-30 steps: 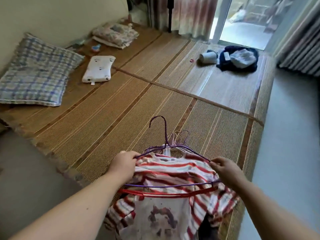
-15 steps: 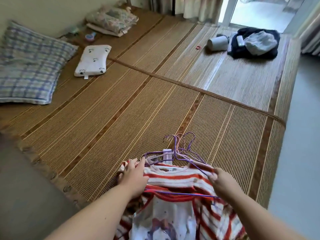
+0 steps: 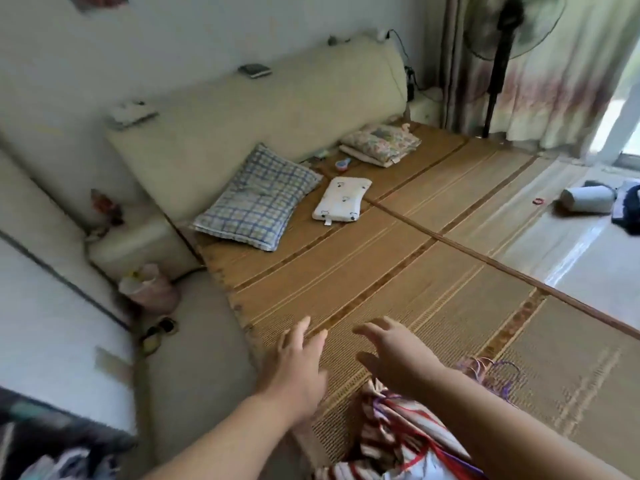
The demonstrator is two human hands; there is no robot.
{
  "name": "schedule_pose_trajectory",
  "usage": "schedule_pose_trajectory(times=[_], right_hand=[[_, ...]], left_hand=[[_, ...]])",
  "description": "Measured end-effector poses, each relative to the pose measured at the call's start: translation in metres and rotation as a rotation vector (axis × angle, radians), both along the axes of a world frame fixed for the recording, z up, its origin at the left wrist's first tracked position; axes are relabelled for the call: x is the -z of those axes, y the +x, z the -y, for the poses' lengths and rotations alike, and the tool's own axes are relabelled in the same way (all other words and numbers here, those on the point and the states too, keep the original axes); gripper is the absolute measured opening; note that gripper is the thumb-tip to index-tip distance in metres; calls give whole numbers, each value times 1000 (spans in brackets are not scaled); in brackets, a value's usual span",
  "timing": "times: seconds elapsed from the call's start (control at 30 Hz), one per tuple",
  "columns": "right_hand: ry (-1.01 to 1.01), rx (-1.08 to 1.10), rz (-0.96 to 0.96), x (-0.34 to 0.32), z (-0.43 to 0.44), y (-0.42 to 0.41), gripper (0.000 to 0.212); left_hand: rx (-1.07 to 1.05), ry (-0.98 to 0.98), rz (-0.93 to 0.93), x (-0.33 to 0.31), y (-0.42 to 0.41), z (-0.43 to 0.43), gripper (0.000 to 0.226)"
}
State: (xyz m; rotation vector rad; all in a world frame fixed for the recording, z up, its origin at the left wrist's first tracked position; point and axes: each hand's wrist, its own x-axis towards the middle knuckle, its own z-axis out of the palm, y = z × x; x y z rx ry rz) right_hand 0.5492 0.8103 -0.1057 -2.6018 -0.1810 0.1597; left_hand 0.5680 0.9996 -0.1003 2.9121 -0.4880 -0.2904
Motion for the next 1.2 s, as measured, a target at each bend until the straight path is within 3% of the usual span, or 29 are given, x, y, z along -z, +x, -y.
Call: schedule_pose_trajectory(times=[0.1,0.53,1.0,1.2], right_hand=[[-1,-171,144,-56,-70,18,49],[135,-610,534,-224,-369,-9,53],[448,-994,841,-351,-574,-33,52],[551,-1192,912,-395,-654,6,54]], left_hand=[[-126,46,204,-53,-5,-70,61],[-545,77,689,-227,-127,-338,67],[-932,346,1133,-364,-195,-466,61],[-1020,655,1351,-421,-201,-506,67]])
